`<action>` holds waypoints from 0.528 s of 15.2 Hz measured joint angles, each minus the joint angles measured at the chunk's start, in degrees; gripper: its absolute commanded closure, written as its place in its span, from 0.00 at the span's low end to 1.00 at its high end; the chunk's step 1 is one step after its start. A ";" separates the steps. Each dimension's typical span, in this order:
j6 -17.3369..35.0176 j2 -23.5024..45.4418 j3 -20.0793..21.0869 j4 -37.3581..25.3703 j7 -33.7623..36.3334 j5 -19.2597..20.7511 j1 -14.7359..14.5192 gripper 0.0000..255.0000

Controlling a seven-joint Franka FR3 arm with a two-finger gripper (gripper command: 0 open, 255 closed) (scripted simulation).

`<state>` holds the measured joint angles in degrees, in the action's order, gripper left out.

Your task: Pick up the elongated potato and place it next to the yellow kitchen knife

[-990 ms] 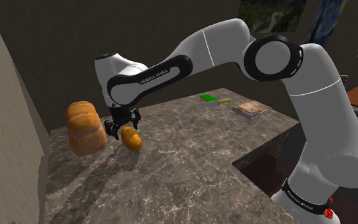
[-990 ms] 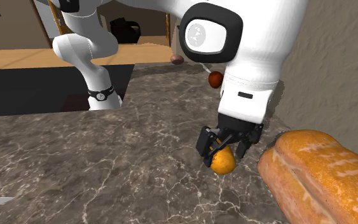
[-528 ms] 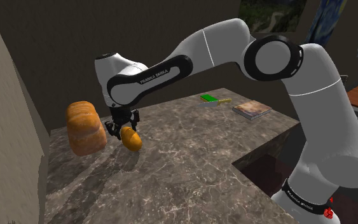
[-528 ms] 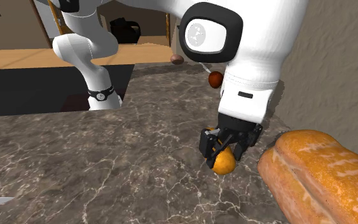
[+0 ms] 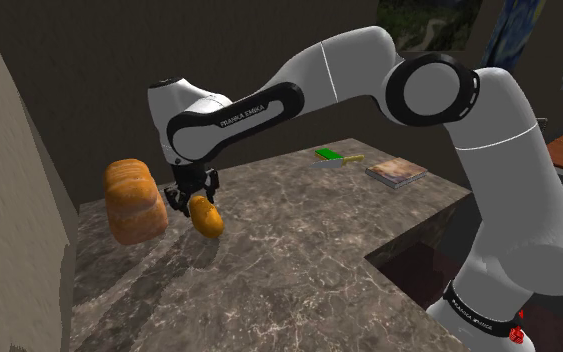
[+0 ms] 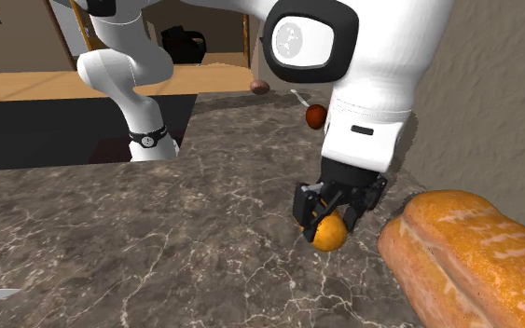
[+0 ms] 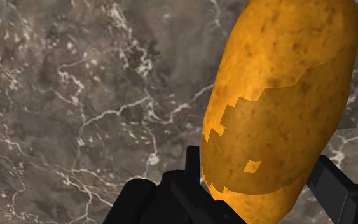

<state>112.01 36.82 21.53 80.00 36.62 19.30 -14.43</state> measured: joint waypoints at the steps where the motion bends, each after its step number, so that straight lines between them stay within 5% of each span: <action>1: -0.61 -0.29 0.08 -0.33 -0.13 -0.13 0.02 1.00; 8: -4.93 -1.83 0.52 -3.29 -0.97 -0.91 -0.09 1.00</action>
<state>107.08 34.99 22.05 76.71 35.65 18.39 -14.53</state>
